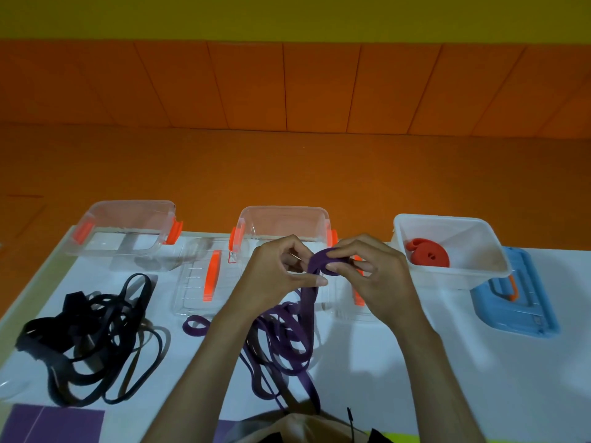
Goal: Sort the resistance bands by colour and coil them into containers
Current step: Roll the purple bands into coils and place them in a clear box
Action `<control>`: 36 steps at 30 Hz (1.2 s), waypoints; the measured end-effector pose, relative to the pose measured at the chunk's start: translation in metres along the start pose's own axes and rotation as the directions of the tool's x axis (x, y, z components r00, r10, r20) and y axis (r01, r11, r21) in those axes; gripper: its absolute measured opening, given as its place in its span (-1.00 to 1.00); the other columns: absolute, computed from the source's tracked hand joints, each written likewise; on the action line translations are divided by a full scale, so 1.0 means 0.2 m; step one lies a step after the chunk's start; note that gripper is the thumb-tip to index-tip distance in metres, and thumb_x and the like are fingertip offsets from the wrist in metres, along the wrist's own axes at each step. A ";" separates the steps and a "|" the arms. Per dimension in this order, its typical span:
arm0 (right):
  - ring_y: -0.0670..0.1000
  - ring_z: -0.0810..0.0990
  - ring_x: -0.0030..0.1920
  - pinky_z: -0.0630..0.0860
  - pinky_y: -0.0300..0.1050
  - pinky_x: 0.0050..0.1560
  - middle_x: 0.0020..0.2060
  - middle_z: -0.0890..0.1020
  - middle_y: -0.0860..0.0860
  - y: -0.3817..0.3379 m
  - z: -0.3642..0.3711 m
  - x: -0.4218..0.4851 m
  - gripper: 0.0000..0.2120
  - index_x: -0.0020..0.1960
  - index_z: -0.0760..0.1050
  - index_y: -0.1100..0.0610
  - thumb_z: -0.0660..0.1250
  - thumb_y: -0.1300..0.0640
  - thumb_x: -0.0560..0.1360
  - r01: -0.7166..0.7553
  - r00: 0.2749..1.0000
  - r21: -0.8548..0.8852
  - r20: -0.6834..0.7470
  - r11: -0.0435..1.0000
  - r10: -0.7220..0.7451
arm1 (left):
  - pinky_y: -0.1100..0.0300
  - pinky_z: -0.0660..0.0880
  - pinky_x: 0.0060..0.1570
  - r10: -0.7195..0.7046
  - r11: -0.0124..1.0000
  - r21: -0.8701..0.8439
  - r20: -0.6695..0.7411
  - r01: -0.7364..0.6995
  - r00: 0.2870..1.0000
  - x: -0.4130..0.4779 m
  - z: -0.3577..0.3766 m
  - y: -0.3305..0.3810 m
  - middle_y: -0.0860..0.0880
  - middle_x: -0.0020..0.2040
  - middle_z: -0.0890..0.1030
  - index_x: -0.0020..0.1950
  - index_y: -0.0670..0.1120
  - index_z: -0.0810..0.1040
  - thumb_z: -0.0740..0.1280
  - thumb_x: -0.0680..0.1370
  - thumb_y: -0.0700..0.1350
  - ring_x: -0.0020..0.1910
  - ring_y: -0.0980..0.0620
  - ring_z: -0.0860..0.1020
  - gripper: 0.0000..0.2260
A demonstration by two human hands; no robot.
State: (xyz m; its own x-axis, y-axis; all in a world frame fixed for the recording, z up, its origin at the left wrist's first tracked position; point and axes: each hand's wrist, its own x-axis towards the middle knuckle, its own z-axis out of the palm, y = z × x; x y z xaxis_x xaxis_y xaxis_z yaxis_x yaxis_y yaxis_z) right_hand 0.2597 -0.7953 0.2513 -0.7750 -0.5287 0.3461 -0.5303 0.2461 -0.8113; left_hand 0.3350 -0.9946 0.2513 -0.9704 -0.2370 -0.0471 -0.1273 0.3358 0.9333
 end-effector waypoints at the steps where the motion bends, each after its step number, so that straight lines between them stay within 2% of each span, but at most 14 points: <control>1: -0.14 0.65 0.08 0.60 -0.32 0.06 0.00 0.68 -0.15 -0.01 -0.01 0.00 -0.85 0.05 0.75 0.10 0.55 0.27 0.51 0.002 1.000 -0.004 0.002 1.000 -0.002 | 0.28 0.64 -0.17 -0.004 1.000 0.001 0.017 0.004 1.000 0.00 -0.01 0.00 0.01 -0.18 0.73 -0.12 -0.02 0.63 0.73 0.32 -0.15 -0.22 0.08 0.71 -0.69; 4: -0.10 0.65 0.08 0.61 -0.21 0.08 -0.01 0.70 -0.09 -0.02 -0.02 0.01 -0.86 0.06 0.75 0.14 0.55 0.27 0.51 0.010 0.999 -0.032 0.048 0.999 -0.009 | 0.33 0.62 -0.12 0.002 0.996 0.085 0.082 -0.009 0.997 0.02 -0.03 0.01 0.04 -0.14 0.74 -0.08 0.00 0.64 0.72 0.33 -0.15 -0.16 0.11 0.71 -0.68; 8: -0.11 0.63 0.06 0.59 -0.21 0.08 0.00 0.71 -0.06 -0.03 -0.02 0.02 -0.86 0.07 0.75 0.16 0.56 0.25 0.51 0.062 0.996 -0.079 0.062 0.995 -0.057 | 0.44 0.55 -0.03 0.029 0.974 0.220 0.069 -0.043 0.997 0.02 -0.06 0.03 0.14 -0.11 0.73 -0.06 0.07 0.56 0.72 0.33 -0.07 -0.03 0.25 0.69 -0.62; 12: -0.11 0.63 0.03 0.56 -0.24 0.08 0.01 0.70 -0.05 -0.04 -0.01 0.02 -0.86 0.07 0.74 0.15 0.56 0.23 0.51 0.094 0.994 -0.132 0.070 0.987 -0.085 | 0.25 0.64 -0.04 0.026 0.941 0.335 0.087 -0.054 0.996 0.02 -0.08 0.05 0.18 -0.09 0.68 -0.03 0.09 0.48 0.71 0.37 -0.07 -0.07 0.22 0.67 -0.58; 14: -0.08 0.63 0.01 0.55 -0.24 0.07 0.00 0.70 -0.05 -0.04 -0.01 0.02 -0.87 0.06 0.74 0.14 0.56 0.23 0.51 0.097 0.993 -0.145 0.086 0.985 -0.085 | 0.19 0.61 0.02 0.027 0.892 0.444 0.121 -0.078 0.992 0.02 -0.08 0.06 0.17 -0.09 0.65 -0.02 0.10 0.47 0.70 0.37 -0.05 -0.10 0.18 0.64 -0.57; 17: -0.01 0.64 -0.02 0.55 -0.20 0.04 0.00 0.70 -0.03 -0.03 -0.01 0.02 -0.87 0.06 0.73 0.16 0.56 0.24 0.51 0.114 0.990 -0.160 0.100 0.980 -0.099 | 0.09 0.58 0.07 0.054 0.802 0.584 0.134 -0.122 0.990 0.02 -0.09 0.09 0.09 0.00 0.72 0.07 0.08 0.54 0.68 0.39 0.03 -0.03 0.05 0.64 -0.60; 19: 0.00 0.65 -0.02 0.56 -0.16 0.04 0.00 0.70 -0.02 -0.03 -0.01 0.02 -0.87 0.06 0.73 0.16 0.56 0.23 0.51 0.123 0.989 -0.170 0.103 0.978 -0.106 | 0.09 0.48 0.01 0.142 0.716 0.676 0.103 -0.174 0.984 0.02 -0.10 0.10 0.09 0.01 0.74 0.10 0.10 0.62 0.66 0.39 0.11 -0.07 0.06 0.59 -0.63; 21: -0.03 0.65 0.00 0.56 -0.17 0.06 0.01 0.70 -0.03 -0.03 0.00 0.03 -0.87 0.07 0.73 0.16 0.55 0.22 0.52 0.126 0.989 -0.160 0.099 0.979 -0.111 | 0.10 0.38 -0.04 0.224 0.661 0.719 0.084 -0.215 0.971 0.02 -0.11 0.09 0.16 -0.08 0.71 0.09 0.13 0.68 0.64 0.39 0.15 -0.15 0.10 0.50 -0.66; 24: -0.09 0.65 0.02 0.57 -0.20 0.08 0.00 0.70 -0.04 -0.02 0.01 0.03 -0.88 0.06 0.74 0.17 0.55 0.23 0.52 0.097 0.993 -0.083 0.075 0.992 -0.091 | 0.12 0.39 -0.08 0.216 0.724 0.652 0.096 -0.225 0.972 0.04 -0.13 0.06 0.29 -0.17 0.63 0.11 0.20 0.74 0.64 0.38 0.16 -0.14 0.12 0.52 -0.67; 26: -0.08 0.66 0.05 0.60 -0.21 0.08 0.00 0.70 -0.06 0.00 0.02 0.03 -0.88 0.06 0.75 0.16 0.55 0.24 0.52 0.042 0.997 -0.003 0.059 0.999 -0.042 | 0.12 0.49 -0.03 0.162 0.804 0.561 0.113 -0.198 0.980 0.05 -0.12 0.02 0.21 -0.07 0.71 0.17 0.22 0.74 0.64 0.39 0.16 -0.06 0.08 0.56 -0.64; 29: -0.07 0.68 0.10 0.64 -0.24 0.05 0.00 0.71 -0.13 0.02 0.02 0.02 -0.87 0.04 0.75 0.09 0.56 0.24 0.51 -0.034 0.999 0.119 0.019 0.992 0.032 | 0.32 0.48 0.12 0.171 0.943 0.281 0.054 -0.179 0.984 0.05 -0.07 -0.03 0.30 0.01 0.72 0.17 0.27 0.72 0.65 0.39 0.08 0.09 0.15 0.59 -0.63; 31: -0.08 0.68 0.10 0.62 -0.31 -0.01 -0.02 0.71 -0.19 0.02 0.02 0.02 -0.78 0.01 0.74 -0.05 0.57 0.26 0.49 -0.059 0.998 0.208 -0.023 0.976 0.065 | 0.45 0.44 0.18 0.182 0.978 0.100 0.003 -0.181 0.983 0.04 -0.02 -0.06 0.36 0.08 0.71 0.19 0.24 0.72 0.64 0.42 0.02 0.17 0.24 0.62 -0.63; 33: -0.07 0.68 0.11 0.60 -0.36 -0.07 -0.02 0.71 -0.21 0.02 0.03 0.02 -0.69 -0.01 0.72 -0.16 0.58 0.26 0.48 -0.069 0.994 0.253 -0.068 0.965 0.088 | 0.36 0.52 0.24 0.176 0.982 -0.059 -0.016 -0.177 0.984 0.03 0.02 -0.07 0.23 0.13 0.74 0.26 0.15 0.72 0.63 0.46 -0.06 0.19 0.18 0.68 -0.62; 36: -0.07 0.69 0.10 0.58 -0.34 -0.05 -0.02 0.73 -0.16 0.04 0.05 0.02 -0.70 -0.02 0.70 -0.15 0.59 0.26 0.48 -0.086 0.982 0.337 -0.128 0.938 0.136 | 0.23 0.63 0.13 0.144 0.959 -0.235 -0.089 -0.161 0.986 0.02 0.07 -0.07 0.13 0.05 0.76 0.32 0.17 0.68 0.61 0.48 -0.15 0.05 0.12 0.72 -0.55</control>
State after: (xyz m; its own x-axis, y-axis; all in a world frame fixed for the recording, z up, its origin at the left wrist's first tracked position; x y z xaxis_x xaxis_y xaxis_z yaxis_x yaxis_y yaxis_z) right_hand 0.2561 -0.8040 0.2420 -0.8775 -0.3820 0.2900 -0.3147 0.0024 -0.9492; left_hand 0.3300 -0.9880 0.2330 -0.9565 -0.2663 0.1193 0.0824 0.1458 0.9859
